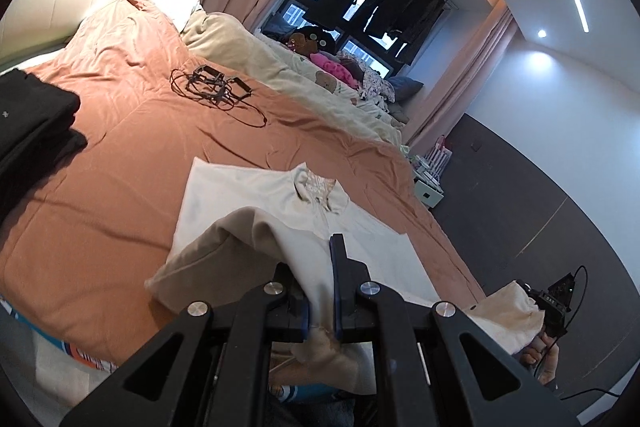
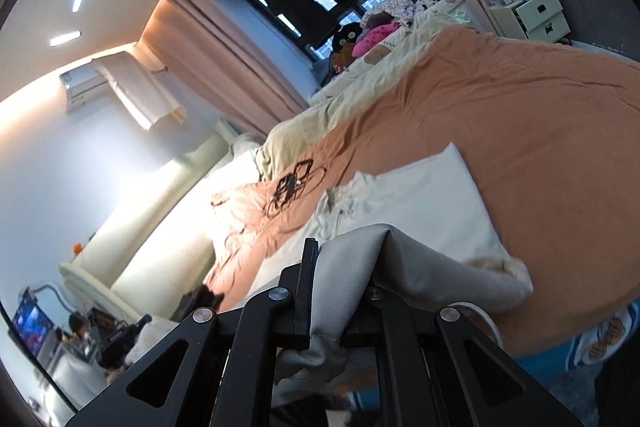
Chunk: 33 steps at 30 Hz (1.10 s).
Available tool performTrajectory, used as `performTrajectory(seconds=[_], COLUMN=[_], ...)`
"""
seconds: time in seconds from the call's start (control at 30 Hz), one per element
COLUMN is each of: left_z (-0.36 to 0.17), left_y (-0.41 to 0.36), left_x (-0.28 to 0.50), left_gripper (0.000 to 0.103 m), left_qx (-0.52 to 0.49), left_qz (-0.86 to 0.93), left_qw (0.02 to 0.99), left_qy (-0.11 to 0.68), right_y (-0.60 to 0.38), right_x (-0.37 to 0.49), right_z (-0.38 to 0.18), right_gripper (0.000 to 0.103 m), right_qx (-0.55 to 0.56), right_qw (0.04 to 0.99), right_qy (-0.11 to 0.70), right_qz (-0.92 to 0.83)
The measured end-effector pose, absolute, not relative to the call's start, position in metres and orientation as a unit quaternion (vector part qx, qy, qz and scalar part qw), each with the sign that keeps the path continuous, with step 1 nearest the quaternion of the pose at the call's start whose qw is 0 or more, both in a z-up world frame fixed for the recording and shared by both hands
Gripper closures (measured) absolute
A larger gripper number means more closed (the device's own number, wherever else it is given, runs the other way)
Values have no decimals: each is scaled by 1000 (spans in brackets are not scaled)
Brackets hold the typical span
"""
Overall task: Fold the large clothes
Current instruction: 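Grasp the cream jacket hem with both tools and fold it over the collar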
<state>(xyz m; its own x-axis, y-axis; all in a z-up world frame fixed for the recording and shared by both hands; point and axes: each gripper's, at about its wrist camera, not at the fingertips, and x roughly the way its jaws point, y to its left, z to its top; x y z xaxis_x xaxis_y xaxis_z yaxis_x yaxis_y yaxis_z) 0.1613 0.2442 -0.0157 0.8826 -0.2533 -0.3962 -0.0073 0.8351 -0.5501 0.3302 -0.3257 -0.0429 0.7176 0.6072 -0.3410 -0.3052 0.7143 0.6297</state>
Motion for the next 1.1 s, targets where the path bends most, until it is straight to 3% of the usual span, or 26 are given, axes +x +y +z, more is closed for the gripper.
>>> performTrajectory(seconds=[0.57,0.87,1.1], left_z=[9,-23,-66], left_y=[274,291,299], left_x=[283,346,397], left_gripper=[93,93,93], left_qx=[-286,-291,-285], left_qz=[-22,4,24], left_qw=[929,918,903], left_qy=[235,270,319], right_y=[-306,-286,-278], right_x=[462,528,575], right_z=[-8,-26,-70], right_gripper=[95,95,95], right_qx=[288,275,280], right_qw=[891,891,880], right_qy=[264,283,328], right_qz=[230,225,201])
